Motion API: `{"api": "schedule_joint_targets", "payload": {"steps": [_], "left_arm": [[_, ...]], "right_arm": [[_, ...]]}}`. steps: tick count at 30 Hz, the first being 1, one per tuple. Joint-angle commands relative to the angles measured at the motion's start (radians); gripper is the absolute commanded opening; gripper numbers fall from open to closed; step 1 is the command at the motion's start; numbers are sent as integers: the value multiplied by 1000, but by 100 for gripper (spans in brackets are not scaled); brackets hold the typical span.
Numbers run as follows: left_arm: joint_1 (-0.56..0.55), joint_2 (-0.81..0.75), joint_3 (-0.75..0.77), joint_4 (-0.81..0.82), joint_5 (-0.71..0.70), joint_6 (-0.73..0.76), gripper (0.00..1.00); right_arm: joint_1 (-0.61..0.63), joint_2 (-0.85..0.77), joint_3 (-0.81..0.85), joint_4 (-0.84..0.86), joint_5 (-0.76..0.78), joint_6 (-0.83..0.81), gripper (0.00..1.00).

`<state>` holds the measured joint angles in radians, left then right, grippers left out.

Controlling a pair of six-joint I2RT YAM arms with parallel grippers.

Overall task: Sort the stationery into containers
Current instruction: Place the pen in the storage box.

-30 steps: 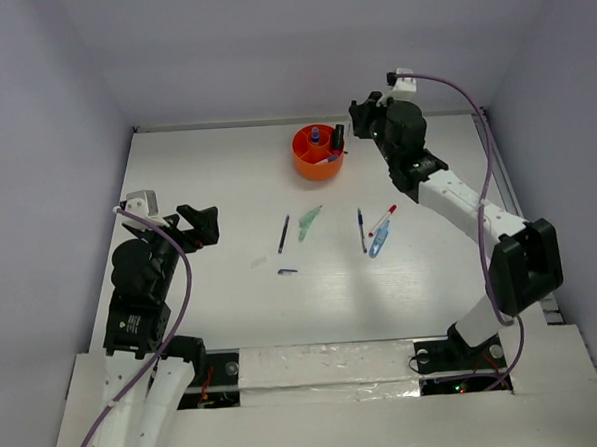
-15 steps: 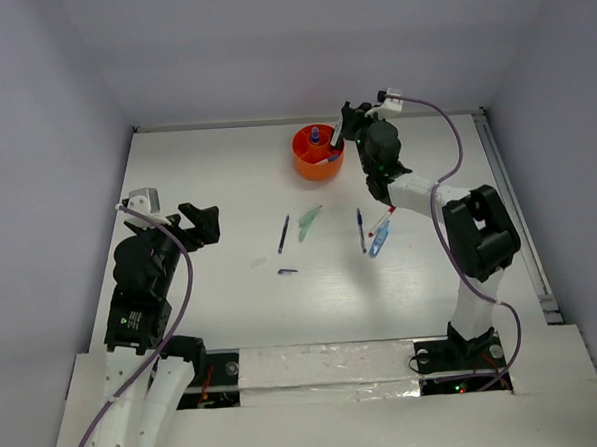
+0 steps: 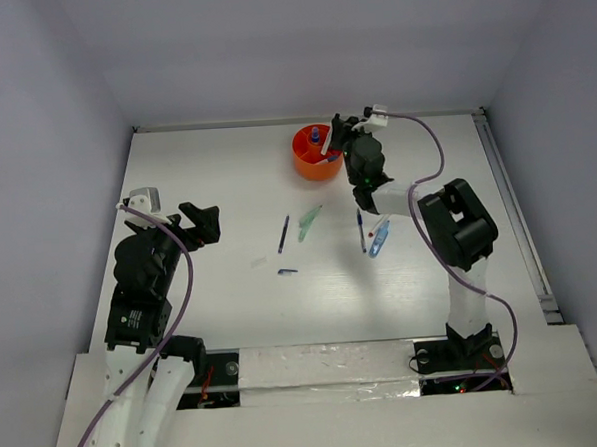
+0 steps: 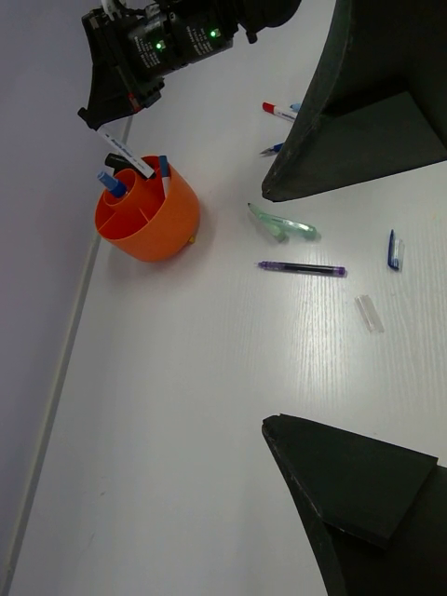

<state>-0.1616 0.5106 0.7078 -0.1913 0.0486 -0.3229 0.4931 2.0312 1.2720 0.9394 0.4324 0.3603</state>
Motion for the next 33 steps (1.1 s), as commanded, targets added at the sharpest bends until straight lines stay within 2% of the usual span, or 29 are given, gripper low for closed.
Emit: {"api": "schedule_joint_targets", "payload": {"steps": [1,6,14,17,18,19,20,23,27,31,32,33], "left_arm": [[-3,3,38,44,7,5,99],[-3,2,38,44,8,5,99],[-3,-3,36,46,8,5,99],[-3,-4,36,46,7,4,99],[-3,-4,35,47,7,4,99],[-3,-4,35,46,8,4,99],[-3,-4,35,47,8,4,99],[-3,-6,33,52,11,4,99],[-3,-17,30,52,10,4,99],[-3,-34,28,46,7,4,99],[-3,-43,28,44,10,2,99],[-3,-46,28,47,11,2,99]], "right_arm": [[22,21,3,122,61,-37,0],[33,46,-16,145,89,-47,0],[44,43,-68,171,95,-37,8],[53,14,-92,186,83,-40,31],[53,1,-102,187,72,-37,47],[53,-24,-112,184,65,-40,53],[53,-40,-111,149,57,-43,59],[53,-101,-97,48,37,-58,68],[53,-210,-111,-121,34,-55,72],[39,-345,-134,-419,29,-11,70],[18,-368,-143,-564,22,14,68],[-20,-408,-161,-641,-27,67,61]]}}
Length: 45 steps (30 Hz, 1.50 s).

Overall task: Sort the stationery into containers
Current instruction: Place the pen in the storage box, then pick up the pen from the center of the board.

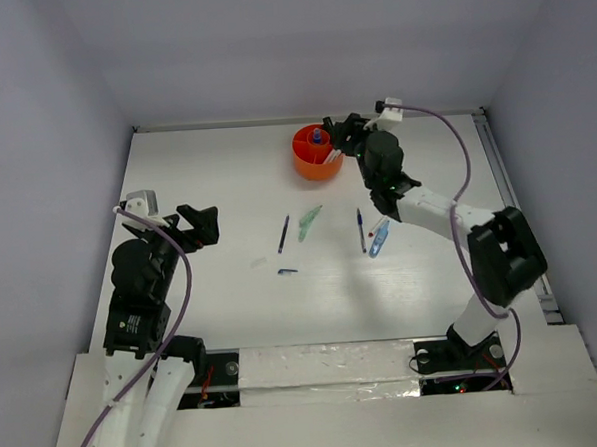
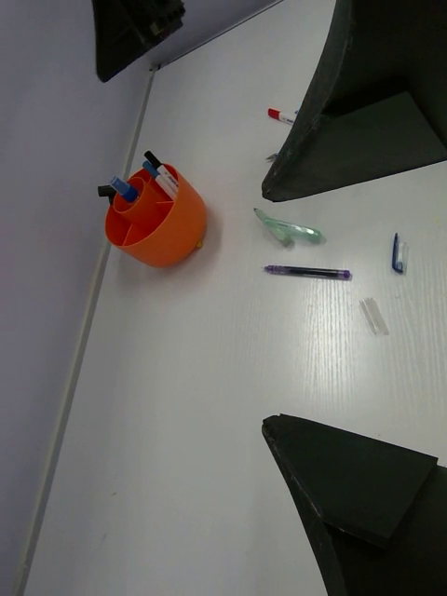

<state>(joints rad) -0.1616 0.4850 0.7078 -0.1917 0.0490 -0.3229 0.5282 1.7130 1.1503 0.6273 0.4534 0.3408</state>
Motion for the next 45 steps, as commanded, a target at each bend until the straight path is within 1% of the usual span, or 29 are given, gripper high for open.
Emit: {"api": "schedule_joint_targets", "payload": {"steps": [1,2,4,5,6,8,9,10,12,13,17,19,20,25,29,31,32,33,35,36,37,39,41,43,45], "left_arm": [[-3,-23,28,46,11,2,99],[-3,-29,28,46,12,2,99],[-12,-34,27,47,14,2,99],[-12,-40,27,46,14,1,99],[-12,-43,27,46,14,2,99],[-22,-52,27,46,14,2,99],[-23,-57,27,46,14,2,99],[-23,-63,27,44,14,2,99],[-32,-69,27,43,9,4,99],[-32,-71,27,41,9,4,99],[-41,-88,25,38,3,2,99],[-41,-94,27,34,-4,4,99],[-41,-95,27,34,-5,4,99],[-50,-105,28,32,-6,4,99],[-59,-112,30,29,-14,4,99],[-59,-114,30,28,-14,4,99],[-59,-114,30,29,-14,4,99],[-59,-115,30,29,-15,4,99],[-59,-115,32,26,-17,4,99],[-59,-115,32,28,-17,4,99],[-59,-115,32,26,-17,4,99],[-59,-115,32,26,-20,2,99],[-59,-114,32,26,-21,2,99],[-59,-114,32,25,-21,2,99],[-59,-114,32,25,-26,2,99]], "right_arm": [[-81,-105,-52,-395,-85,111,52],[-108,-118,-64,-519,-155,153,37],[-187,-142,-107,-613,-226,168,22],[-206,-153,-125,-688,-239,173,17],[-221,-167,-150,-702,-245,168,17],[-253,-211,-222,-721,-245,164,24],[-263,-222,-239,-725,-245,159,46],[-278,-228,-250,-736,-248,155,59],[-278,-208,-235,-797,-257,147,72],[-278,-199,-227,-808,-262,144,75],[-287,-136,-193,-830,-294,148,75],[-287,-75,-150,-842,-306,156,74],[-287,-75,-150,-847,-306,156,74],[-287,19,-80,-885,-320,159,66],[-287,56,-54,-908,-341,164,60],[-287,66,-44,-917,-360,165,52],[-287,71,-38,-922,-360,165,51],[-287,76,-35,-925,-364,164,46],[-287,82,-26,-934,-366,167,44],[-287,85,-24,-931,-375,170,38],[-287,89,-23,-930,-381,170,36],[-287,105,-9,-937,-390,171,34],[-278,115,-4,-940,-400,170,29],[-278,134,5,-942,-404,172,27],[-269,146,12,-943,-412,172,21]]}}
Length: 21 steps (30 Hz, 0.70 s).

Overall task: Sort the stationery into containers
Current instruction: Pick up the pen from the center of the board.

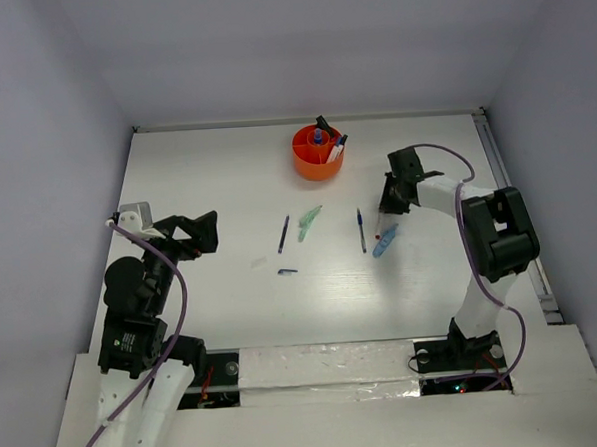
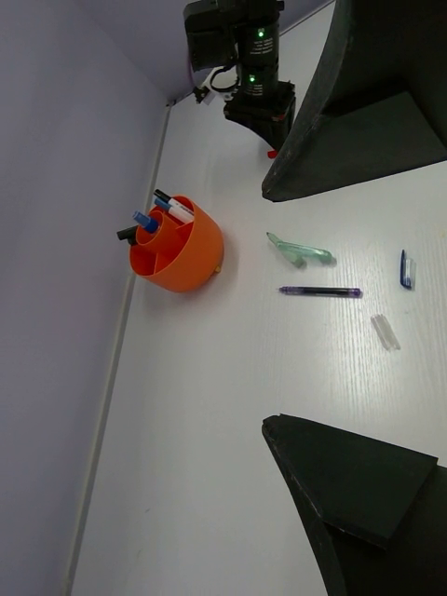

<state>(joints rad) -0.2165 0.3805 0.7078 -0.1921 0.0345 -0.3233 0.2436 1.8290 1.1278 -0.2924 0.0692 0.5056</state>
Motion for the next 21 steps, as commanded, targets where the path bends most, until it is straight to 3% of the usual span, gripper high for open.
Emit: {"api": "schedule_joint_targets", "payload": {"steps": [1,6,9,15,21], "left_arm": [[-4,-12,32,23,-12,3,99],[-4,-8,32,22,-15,3,99],[-4,-5,32,23,-15,3,99],[-4,9,32,19,-13,4,99],[-4,35,28,31,1,3,99]], "right_arm": [[16,42,44,-24,-32,7,21],[16,62,66,2,-60,8,4],[16,33,40,82,-80,27,0],[16,-138,-62,345,-94,51,0],[16,-224,-25,487,-118,51,0]]}}
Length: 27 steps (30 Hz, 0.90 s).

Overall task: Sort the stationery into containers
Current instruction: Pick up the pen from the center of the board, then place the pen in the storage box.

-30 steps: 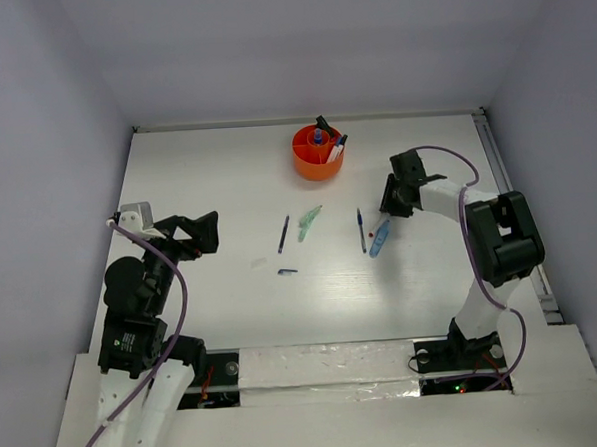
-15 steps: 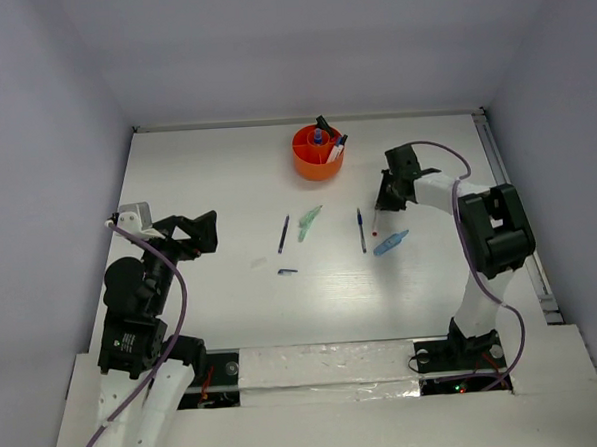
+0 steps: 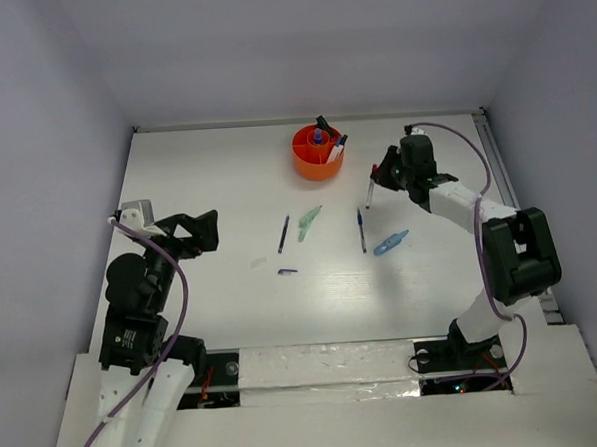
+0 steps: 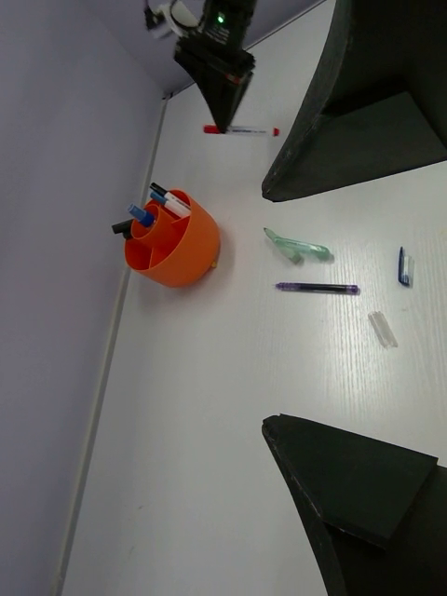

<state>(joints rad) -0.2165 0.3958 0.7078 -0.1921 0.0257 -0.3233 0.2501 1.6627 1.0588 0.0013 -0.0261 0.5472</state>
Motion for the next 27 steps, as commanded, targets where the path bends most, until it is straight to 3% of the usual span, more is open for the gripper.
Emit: {"api": "schedule_joint_targets", "payload": {"steps": [1,6,10,19,27], "left_arm": [[-4,24,28,29,10,3,99],[6,46,27,33,11,3,99],[16,64,28,36,14,3,99],[45,95,28,46,31,4,99],[54,109,28,51,37,4,99]], "right_arm": [[18,-55,62,213,-28,11,0],[61,-3,109,435,20,-6,0],[139,98,182,613,164,-71,0],[215,288,341,744,402,-190,0],[215,345,320,830,479,-207,0]]}}
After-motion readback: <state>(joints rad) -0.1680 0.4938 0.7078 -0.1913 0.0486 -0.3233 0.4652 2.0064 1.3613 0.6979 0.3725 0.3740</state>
